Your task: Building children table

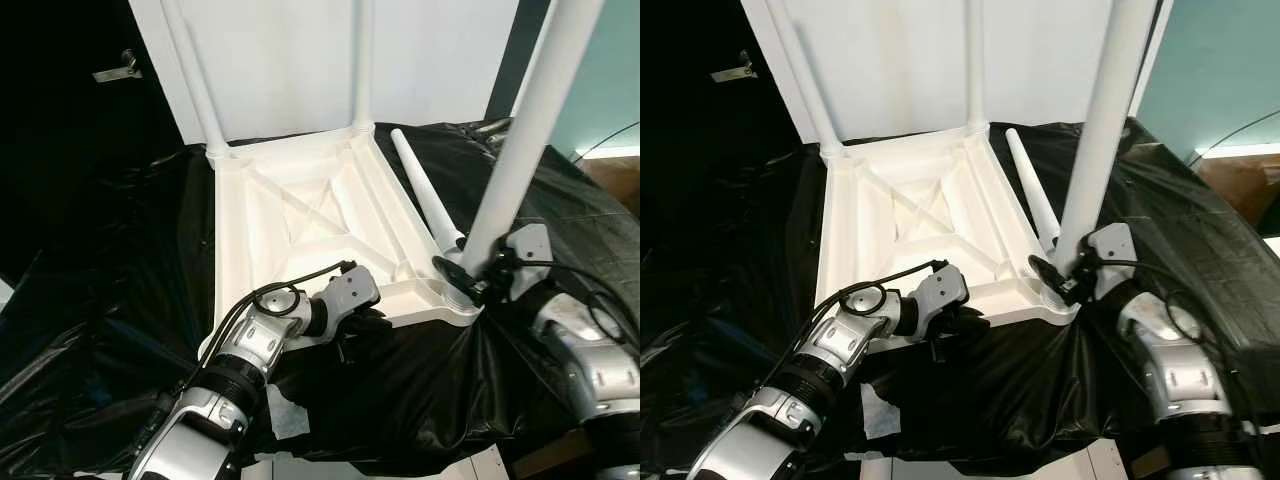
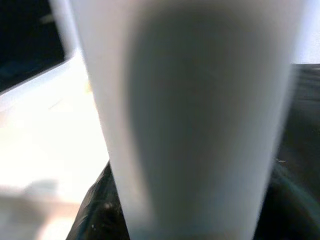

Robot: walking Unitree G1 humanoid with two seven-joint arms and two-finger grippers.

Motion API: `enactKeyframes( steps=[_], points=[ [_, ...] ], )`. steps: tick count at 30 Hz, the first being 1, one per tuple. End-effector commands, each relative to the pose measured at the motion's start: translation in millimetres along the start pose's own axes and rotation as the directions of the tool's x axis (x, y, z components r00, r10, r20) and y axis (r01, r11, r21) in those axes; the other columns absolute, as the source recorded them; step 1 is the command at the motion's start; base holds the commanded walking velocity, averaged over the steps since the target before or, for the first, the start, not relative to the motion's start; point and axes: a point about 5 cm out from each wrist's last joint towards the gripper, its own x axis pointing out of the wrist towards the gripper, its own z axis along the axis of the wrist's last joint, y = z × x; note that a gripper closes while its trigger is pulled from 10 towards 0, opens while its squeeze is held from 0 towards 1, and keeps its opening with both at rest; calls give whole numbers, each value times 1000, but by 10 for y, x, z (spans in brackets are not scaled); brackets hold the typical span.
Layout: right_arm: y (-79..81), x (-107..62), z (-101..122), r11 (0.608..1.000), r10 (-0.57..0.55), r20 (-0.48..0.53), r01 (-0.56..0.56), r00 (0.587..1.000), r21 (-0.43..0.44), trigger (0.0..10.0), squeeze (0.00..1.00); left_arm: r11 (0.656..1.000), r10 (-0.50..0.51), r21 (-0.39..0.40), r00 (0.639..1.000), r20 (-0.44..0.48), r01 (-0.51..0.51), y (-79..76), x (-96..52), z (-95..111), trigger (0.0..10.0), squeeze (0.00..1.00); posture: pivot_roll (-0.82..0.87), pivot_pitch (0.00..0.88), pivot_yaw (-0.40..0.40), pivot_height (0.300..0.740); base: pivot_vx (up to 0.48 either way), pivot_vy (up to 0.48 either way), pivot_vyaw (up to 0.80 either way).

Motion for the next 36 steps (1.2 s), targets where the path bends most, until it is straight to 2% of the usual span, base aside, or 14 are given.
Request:
enactKeyframes(
  steps=[1, 7, 9, 15, 16, 17, 18, 22, 23, 28, 29, 30, 31, 36],
  points=[
    [106, -47, -223, 991, -116, -82, 121, 990, 58, 0, 0, 976, -81, -212, 990, -119, 55, -300, 88, -560, 10000, 0, -104, 19, 6, 740, 0, 0, 0],
    [226, -105, -280, 934, -319, -64, 325, 945, 149, 0, 0, 976, -82, -212, 990, -117, 56, -306, 92, -554, 10000, 0, -96, 23, 7, 740, 0, 0, 0],
    [242, -136, -298, 886, -416, -77, 423, 906, 189, 0, 0, 975, -85, -214, 989, -117, 58, -317, 92, -559, 10000, 0, -93, 25, 8, 740, 0, 0, 0],
    [234, -125, -323, 849, -492, -102, 502, 865, 164, 0, 0, 975, -82, -217, 989, -121, 54, -310, 84, -570, 10000, 0, -88, 21, 1, 740, 0, 0, 0],
    [236, -117, -322, 846, -499, -103, 510, 860, 158, 1961, 0, 975, -80, -217, 989, -120, 52, -306, 85, -570, 10000, 0, -88, 21, 0, 740, 0, 0, 0],
    [236, -117, -322, 846, -499, -103, 510, 860, 158, 1961, 0, 975, -80, -217, 989, -120, 52, -306, 85, -570, 10000, 0, -88, 21, 0, 740, 0, 0, 0],
    [253, -99, -320, 854, -488, -104, 499, 866, 150, 10000, 0, 975, -79, -217, 990, -120, 52, -307, 88, -568, 10000, 0, -88, 19, -4, 740, 0, 0, 0],
    [300, -61, -283, 895, -424, -76, 430, 903, 122, 10000, 0, 975, -78, -218, 990, -117, 51, -313, 100, -563, 10000, 0, -88, 17, -10, 740, 0, 0, 0],
    [296, -54, -256, 907, -397, -57, 401, 916, 128, 10000, 1000, 975, -77, -218, 990, -116, 50, -315, 101, -562, 10000, 0, -89, 16, -11, 740, 0, 0, 0],
    [229, -30, -189, 940, -324, -14, 324, 946, 109, 10000, 1000, 974, -76, -219, 990, -116, 49, -317, 99, -567, 10000, 0, -93, 16, -9, 740, 0, 0, 0],
    [191, 1, -147, 958, -274, 8, 272, 962, 91, 10000, 137, 975, -77, -219, 990, -117, 49, -319, 99, -570, 10000, 0, -94, 17, -10, 740, 0, 0, 0],
    [191, 1, -147, 958, -274, 8, 272, 962, 91, 10000, 137, 975, -77, -219, 990, -117, 49, -319, 99, -570, 10000, 0, -94, 17, -10, 740, 0, 0, 0],
    [182, 20, -126, 966, -246, 16, 243, 969, 88, 10000, 0, 975, -77, -218, 990, -118, 50, -319, 99, -570, 10000, 0, -94, 17, -10, 740, 0, 0, 0],
    [201, 73, -80, 994, -103, 28, 102, 994, 37, 10000, 0, 975, -77, -216, 990, -118, 50, -317, 102, -567, 10000, 0, -99, 17, -11, 740, 0, 0, 0]
  ],
)
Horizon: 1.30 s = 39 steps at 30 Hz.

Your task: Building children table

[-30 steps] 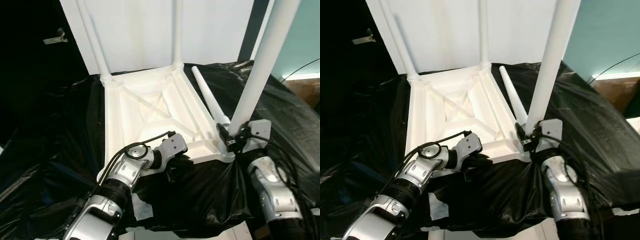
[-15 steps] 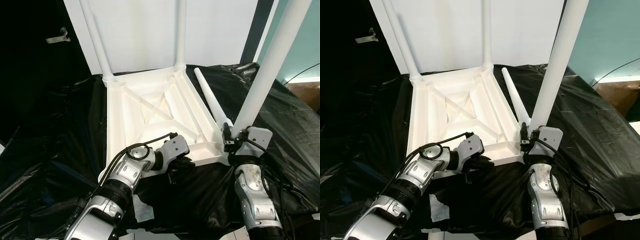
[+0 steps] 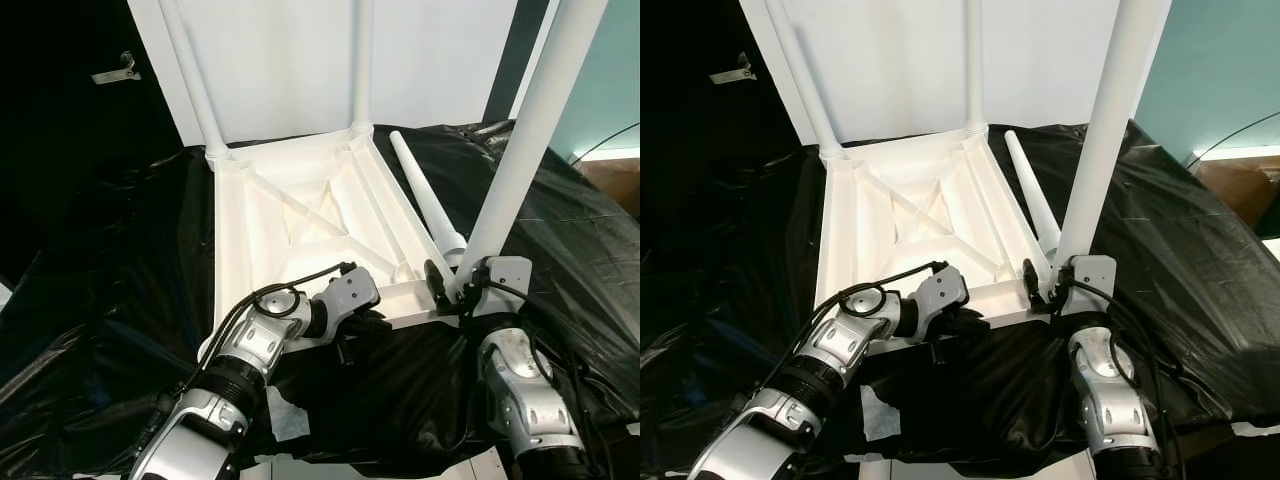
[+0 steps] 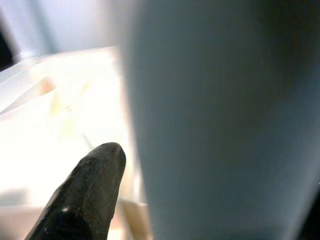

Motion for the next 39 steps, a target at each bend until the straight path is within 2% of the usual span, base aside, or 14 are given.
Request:
enactKeyframes(
  steps=[1, 3, 4, 6, 10, 12, 13, 14, 15, 21, 29, 32, 34, 39],
  points=[
    [80, 71, 54, 994, 110, 10, -110, 994, -24, 10000, 0, 975, -71, -218, 990, -120, 43, -297, 86, -575, 10000, 0, -99, 17, -11, 740, 0, 0, 0],
    [49, 66, 14, 976, 190, -46, -194, 981, -101, 10000, 0, 976, -72, -215, 990, -123, 44, -300, 89, -575, 10000, 0, -102, 19, -11, 740, 0, 0, 0],
    [49, 66, 14, 976, 190, -46, -194, 981, -101, 10000, 0, 976, -72, -215, 990, -123, 44, -300, 89, -575, 10000, 0, -102, 19, -11, 740, 0, 0, 0],
    [36, 1, -72, 934, 275, -113, -294, 955, -205, 10000, 0, 976, -72, -215, 990, -124, 45, -305, 93, -577, 10000, 0, -103, 22, -11, 740, 0, 0, 0],
    [3, -44, -112, 913, 313, -149, -340, 938, -226, 10000, 0, 976, -72, -215, 989, -126, 43, -306, 92, -582, 10000, 0, -103, 23, -10, 740, 0, 0, 0],
    [-82, -51, -104, 913, 313, -162, -344, 936, -221, 10000, 0, 976, -70, -215, 989, -128, 41, -305, 88, -589, 10000, 0, -104, 24, -9, 740, 0, 0, 0],
    [-128, -46, -93, 913, 316, -169, -348, 933, -211, 4196, 0, 976, -70, -215, 989, -129, 41, -306, 86, -594, 10000, 0, -104, 26, -8, 740, 0, 0, 0],
    [-128, -46, -93, 913, 316, -169, -348, 933, -211, 4196, 0, 976, -70, -215, 989, -129, 41, -306, 86, -594, 10000, 0, -104, 26, -8, 740, 0, 0, 0],
    [-145, -47, -87, 910, 337, -179, -368, 925, -189, 0, 0, 976, -71, -216, 989, -130, 42, -307, 84, -596, 10000, 0, -105, 26, -7, 740, 0, 0, 0],
    [-188, -20, -38, 906, 362, -179, -390, 915, -163, 0, 0, 976, -72, -213, 989, -132, 42, -310, 85, -601, 10000, 0, -103, 26, -4, 740, 0, 0, 0],
    [-180, -17, -29, 940, 340, -152, -341, 928, 20, 0, 0, 976, -71, -212, 988, -139, 40, -302, 66, -619, 10000, 0, -103, 25, 3, 740, 0, 0, 0],
    [-126, -23, -46, 956, 291, -138, -292, 947, 9, 0, 0, 977, -70, -211, 988, -140, 39, -299, 66, -618, 10000, 0, -102, 23, 2, 740, 0, 0, 0],
    [-61, -42, -97, 980, 196, -127, -197, 972, 11, 0, 0, 977, -69, -210, 988, -139, 39, -293, 70, -611, 10000, 0, -101, 22, 0, 740, 0, 0, 0],
    [56, -112, -161, 995, 91, -115, -87, 989, 40, 0, 0, 977, -66, -209, 988, -137, 37, -287, 72, -605, 10000, 0, -101, 22, 0, 740, 0, 0, 0]
  ],
)
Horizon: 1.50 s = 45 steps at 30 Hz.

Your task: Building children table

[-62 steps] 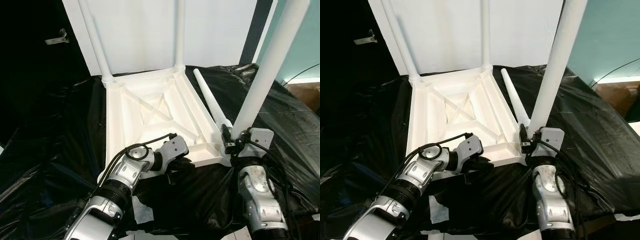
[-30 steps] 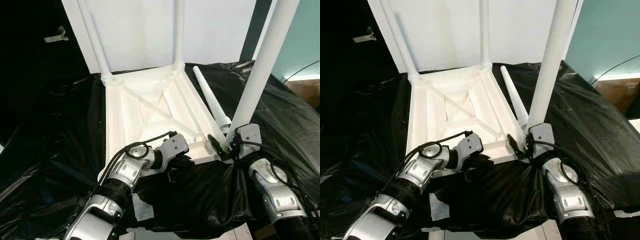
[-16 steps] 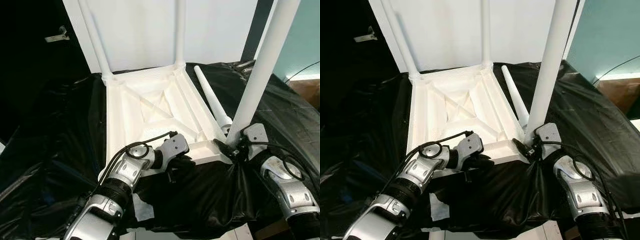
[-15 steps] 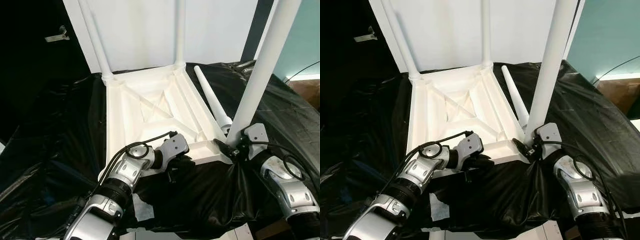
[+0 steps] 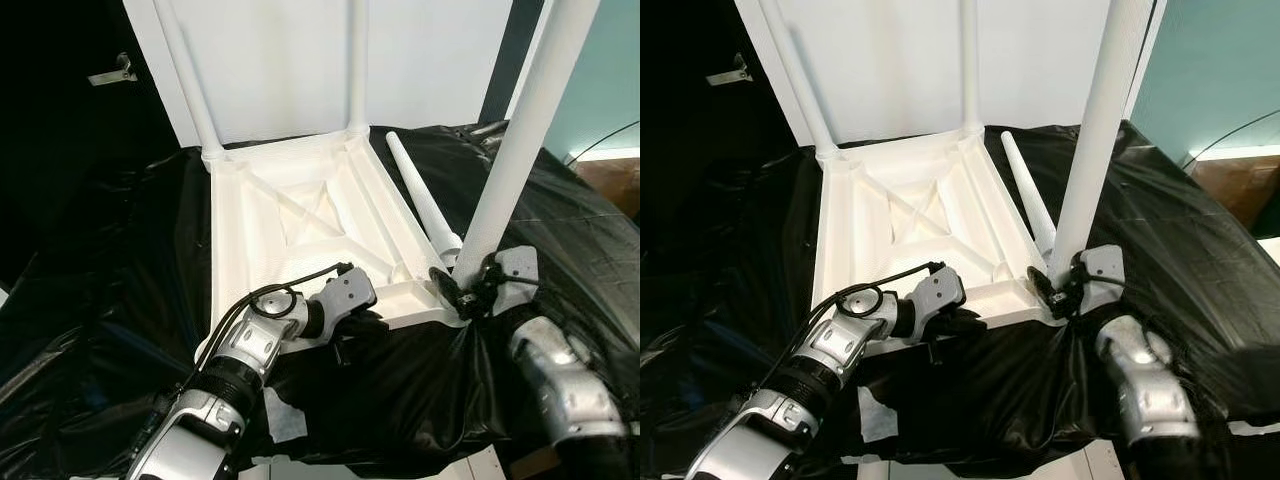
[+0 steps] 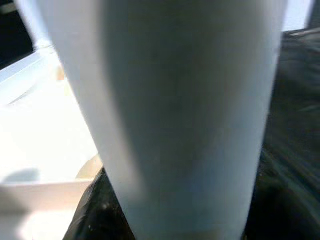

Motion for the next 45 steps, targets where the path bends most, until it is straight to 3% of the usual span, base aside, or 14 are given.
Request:
enactKeyframes(
  steps=[1, 4, 7, 10, 20, 21, 23, 27, 28, 32, 33, 34, 37, 45],
  points=[
    [122, -10, -120, 999, 31, -58, -30, 998, 12, 0, 0, 977, -70, -210, 988, -135, 41, -297, 87, -586, 10000, 0, -101, 22, 0, 740, 0, 0, 0],
    [129, -51, -193, 950, -248, -79, 258, 966, 178, 0, 0, 976, -71, -213, 988, -133, 42, -309, 91, -592, 10000, 0, -96, 23, -5, 740, 0, 0, 0],
    [111, -47, -201, 930, -285, -91, 299, 954, 215, 0, 0, 976, -72, -213, 988, -133, 42, -310, 92, -591, 10000, 0, -95, 23, -6, 740, 0, 0, 0],
    [-59, -43, -236, 836, -457, -140, 478, 878, 271, 0, 0, 976, -72, -214, 989, -132, 43, -313, 95, -587, 10000, 0, -95, 23, -4, 740, 0, 0, 0],
    [109, 29, -188, 890, -400, -109, 414, 910, 190, 0, 0, 977, -69, -211, 989, -131, 40, -310, 101, -579, 10000, 0, -90, 19, -12, 740, 0, 0, 0],
    [112, 41, -177, 897, -396, -105, 409, 912, 168, 9020, 0, 976, -68, -212, 989, -130, 39, -313, 102, -578, 10000, 0, -91, 19, -13, 740, 0, 0, 0],
    [113, 56, -166, 903, -391, -101, 402, 915, 149, 10000, 0, 976, -67, -212, 989, -129, 39, -315, 105, -577, 10000, 0, -93, 18, -13, 740, 0, 0, 0],
    [122, 90, -137, 923, -369, -81, 375, 926, 86, 10000, 0, 976, -68, -215, 989, -128, 39, -321, 113, -579, 10000, 0, -95, 18, -14, 740, 0, 0, 0],
    [127, 99, -120, 934, -339, -72, 345, 938, 93, 10000, 1000, 976, -67, -214, 989, -128, 39, -320, 116, -577, 10000, 0, -97, 16, -16, 740, 0, 0, 0],
    [142, 129, -76, 963, -254, -50, 257, 966, 78, 10000, 1000, 977, -66, -212, 990, -126, 38, -314, 121, -567, 10000, 0, -101, 15, -17, 740, 0, 0, 0],
    [160, 158, -19, 986, -155, -21, 156, 988, 52, 10000, 263, 977, -66, -211, 990, -126, 39, -311, 125, -563, 10000, 0, -102, 15, -19, 740, 0, 0, 0],
    [172, 173, 25, 996, -79, -1, 79, 997, 32, 10000, 0, 977, -67, -210, 990, -126, 39, -309, 126, -561, 10000, 0, -102, 15, -19, 740, 0, 0, 0],
    [167, 193, 100, 996, 86, 7, -86, 996, -22, 10000, 0, 977, -70, -210, 989, -128, 41, -310, 126, -566, 10000, 0, -110, 12, -18, 740, 0, 0, 0],
    [157, 194, 117, 991, 129, 2, -129, 992, -39, 10000, 0, 977, -71, -209, 989, -130, 43, -311, 126, -569, 10000, 0, -110, 12, -19, 740, 0, 0, 0]
  ],
)
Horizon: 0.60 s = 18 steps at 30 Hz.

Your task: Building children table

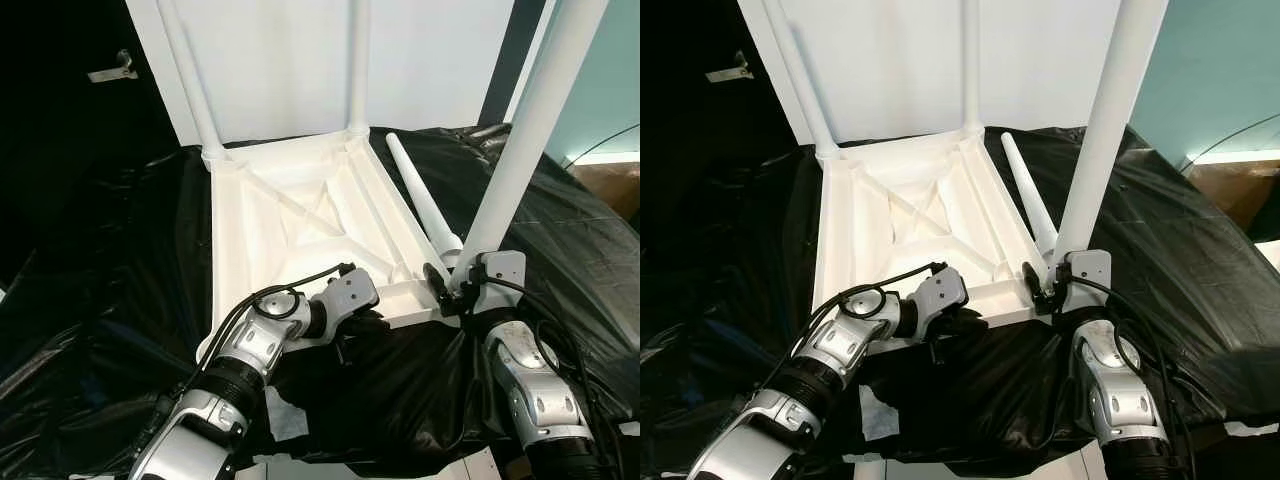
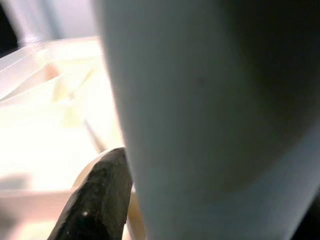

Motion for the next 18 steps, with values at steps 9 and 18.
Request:
enactKeyframes(
  steps=[9, 18],
  points=[
    [-56, -104, 43, 902, 406, -142, -421, 903, -99, 0, 0, 974, -86, -219, 986, -143, 53, -353, 92, -634, 10000, 0, -102, 3, -36, 740, 0, 0, 0],
    [-53, -135, -18, 891, 427, -174, -446, 888, -89, 0, 0, 976, -88, -210, 985, -149, 55, -334, 79, -625, 10000, 0, -102, 0, -26, 740, 0, 0, 0]
  ],
)
